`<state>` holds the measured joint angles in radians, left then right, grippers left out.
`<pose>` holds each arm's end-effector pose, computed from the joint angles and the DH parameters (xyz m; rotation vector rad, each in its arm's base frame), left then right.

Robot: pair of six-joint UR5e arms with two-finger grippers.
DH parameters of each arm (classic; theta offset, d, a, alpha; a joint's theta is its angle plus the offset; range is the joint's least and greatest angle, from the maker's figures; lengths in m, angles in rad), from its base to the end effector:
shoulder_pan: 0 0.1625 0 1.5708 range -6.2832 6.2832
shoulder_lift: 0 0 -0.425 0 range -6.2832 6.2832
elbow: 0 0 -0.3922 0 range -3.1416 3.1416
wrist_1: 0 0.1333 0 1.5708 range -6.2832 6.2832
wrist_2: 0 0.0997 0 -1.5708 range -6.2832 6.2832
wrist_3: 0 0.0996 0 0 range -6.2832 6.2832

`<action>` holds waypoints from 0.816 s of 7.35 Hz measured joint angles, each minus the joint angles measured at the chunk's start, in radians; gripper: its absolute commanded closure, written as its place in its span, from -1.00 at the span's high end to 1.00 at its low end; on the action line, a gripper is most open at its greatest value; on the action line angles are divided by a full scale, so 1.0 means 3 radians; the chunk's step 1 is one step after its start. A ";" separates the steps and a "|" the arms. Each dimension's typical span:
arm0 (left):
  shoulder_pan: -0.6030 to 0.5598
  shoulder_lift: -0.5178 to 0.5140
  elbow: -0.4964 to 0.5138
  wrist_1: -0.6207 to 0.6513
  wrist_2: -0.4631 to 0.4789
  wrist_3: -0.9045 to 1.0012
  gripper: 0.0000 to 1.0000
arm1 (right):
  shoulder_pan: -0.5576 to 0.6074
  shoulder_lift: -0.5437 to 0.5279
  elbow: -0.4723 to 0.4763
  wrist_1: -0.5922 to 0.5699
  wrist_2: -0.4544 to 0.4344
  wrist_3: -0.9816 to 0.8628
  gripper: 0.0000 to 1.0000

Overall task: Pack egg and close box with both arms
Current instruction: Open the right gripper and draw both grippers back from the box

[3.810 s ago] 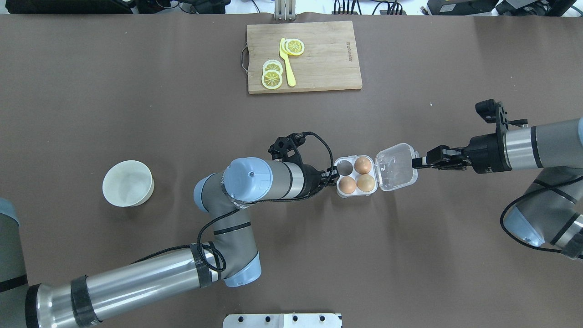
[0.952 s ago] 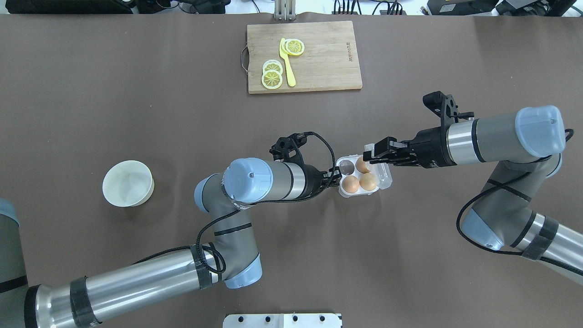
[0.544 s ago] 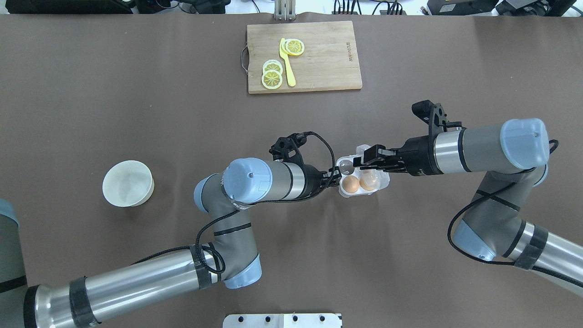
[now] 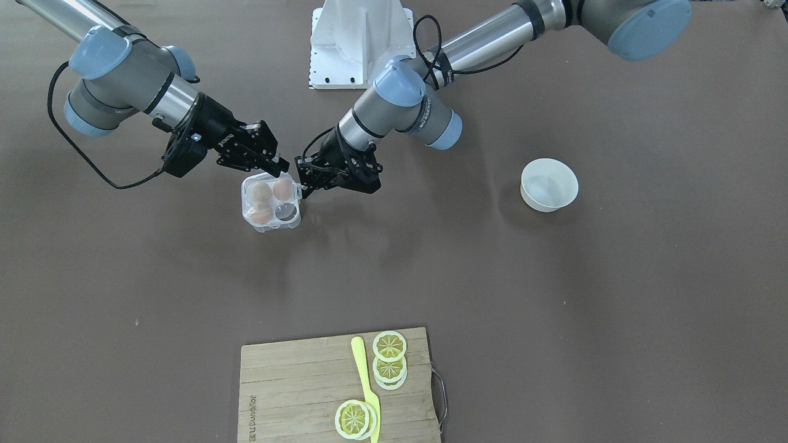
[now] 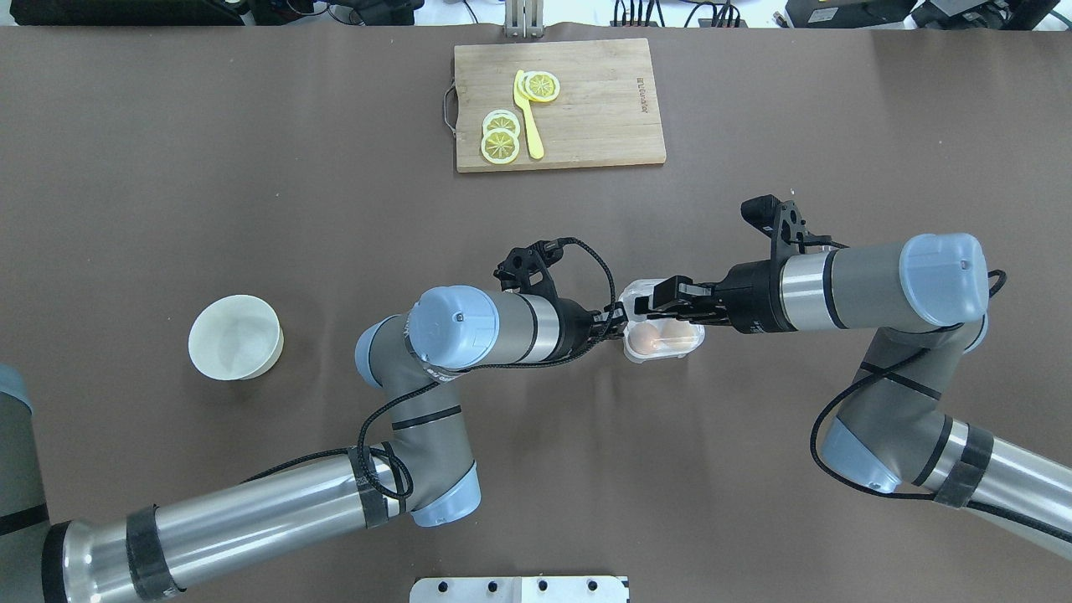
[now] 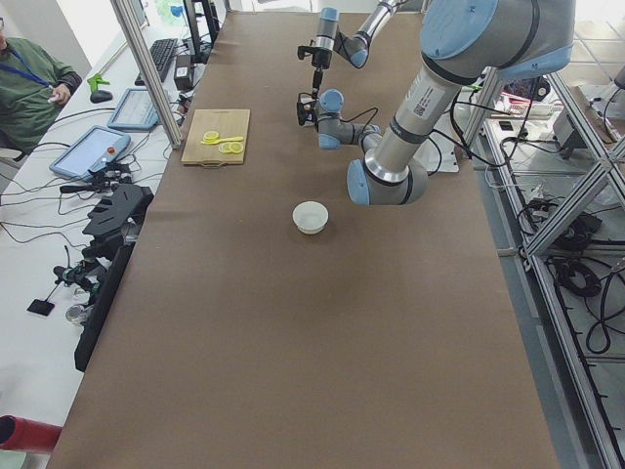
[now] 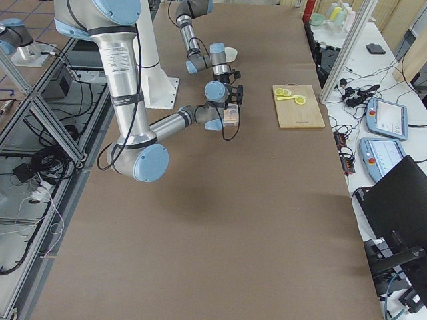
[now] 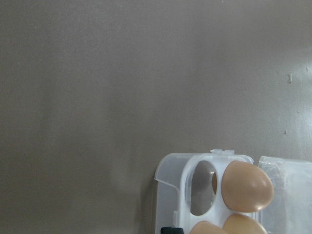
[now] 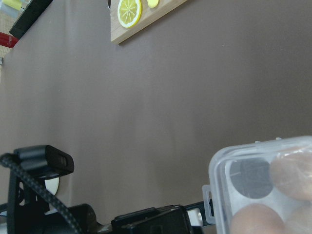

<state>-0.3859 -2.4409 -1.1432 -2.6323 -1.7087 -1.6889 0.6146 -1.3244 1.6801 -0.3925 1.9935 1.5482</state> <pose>0.6817 -0.4060 0.1757 0.0910 1.5093 -0.3011 -0.4089 -0.4018 0.3418 0.1530 -1.5314 0.1463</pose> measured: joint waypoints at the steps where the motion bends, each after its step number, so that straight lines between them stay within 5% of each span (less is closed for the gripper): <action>1: -0.0021 0.0020 -0.0036 0.0000 -0.0024 0.0003 -1.00 | -0.0001 0.0014 0.0005 0.0000 -0.0002 0.0022 -0.35; 3: -0.0096 0.0112 -0.0136 0.0000 -0.0150 0.0006 -1.00 | -0.0006 0.0045 0.0016 -0.0002 -0.0003 0.0054 -0.33; 4: -0.0146 0.0165 -0.0189 0.0000 -0.0228 0.0015 -1.00 | -0.0009 0.0057 0.0029 -0.0004 -0.0003 0.0066 0.04; 5: -0.0200 0.0213 -0.0239 0.0001 -0.0317 0.0032 -0.81 | -0.0011 0.0069 0.0057 -0.0047 -0.0002 0.0078 0.60; 6: -0.0261 0.0271 -0.0294 0.0004 -0.0420 0.0051 -0.40 | -0.0012 0.0099 0.0140 -0.0220 0.0000 0.0086 0.99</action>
<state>-0.4641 -2.3595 -1.2315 -2.6310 -1.8346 -1.6735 0.6109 -1.2947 1.7222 -0.4584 1.9936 1.5740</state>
